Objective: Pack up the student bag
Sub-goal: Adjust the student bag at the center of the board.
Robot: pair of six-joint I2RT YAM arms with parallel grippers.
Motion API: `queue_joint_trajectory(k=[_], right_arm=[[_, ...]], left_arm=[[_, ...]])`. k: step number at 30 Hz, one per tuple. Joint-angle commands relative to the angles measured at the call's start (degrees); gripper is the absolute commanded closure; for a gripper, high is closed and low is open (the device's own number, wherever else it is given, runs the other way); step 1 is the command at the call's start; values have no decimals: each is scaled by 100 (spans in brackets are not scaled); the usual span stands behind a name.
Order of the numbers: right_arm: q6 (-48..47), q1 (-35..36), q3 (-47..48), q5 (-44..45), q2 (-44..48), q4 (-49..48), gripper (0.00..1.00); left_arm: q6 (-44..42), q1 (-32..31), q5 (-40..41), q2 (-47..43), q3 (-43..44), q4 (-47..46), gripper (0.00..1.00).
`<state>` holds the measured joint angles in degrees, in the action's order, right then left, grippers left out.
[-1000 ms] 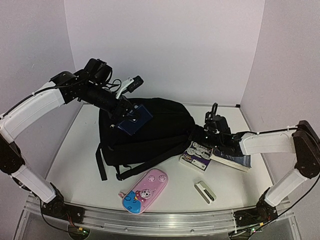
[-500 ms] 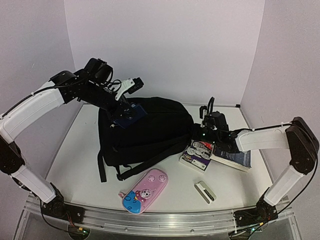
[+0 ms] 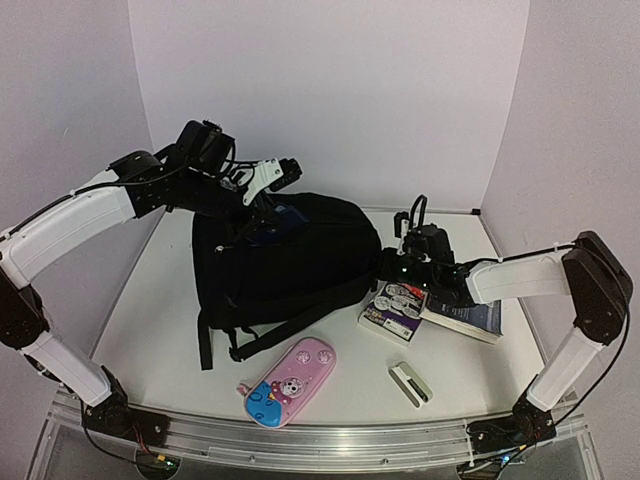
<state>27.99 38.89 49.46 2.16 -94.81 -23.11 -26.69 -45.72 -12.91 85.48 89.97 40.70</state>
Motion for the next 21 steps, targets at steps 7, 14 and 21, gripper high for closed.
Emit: queue_joint_trajectory(k=[7, 14, 21], right_arm=[[-93, 4, 42, -364, -54, -279, 100], [-94, 5, -62, -431, 49, -308, 100], [-103, 4, -170, -496, 207, -311, 100]], left_arm=[[-656, -25, 963, -6, 66, -110, 100], [-492, -21, 1095, 9, 87, 451, 100], [-289, -8, 1203, 39, -48, 776, 100]])
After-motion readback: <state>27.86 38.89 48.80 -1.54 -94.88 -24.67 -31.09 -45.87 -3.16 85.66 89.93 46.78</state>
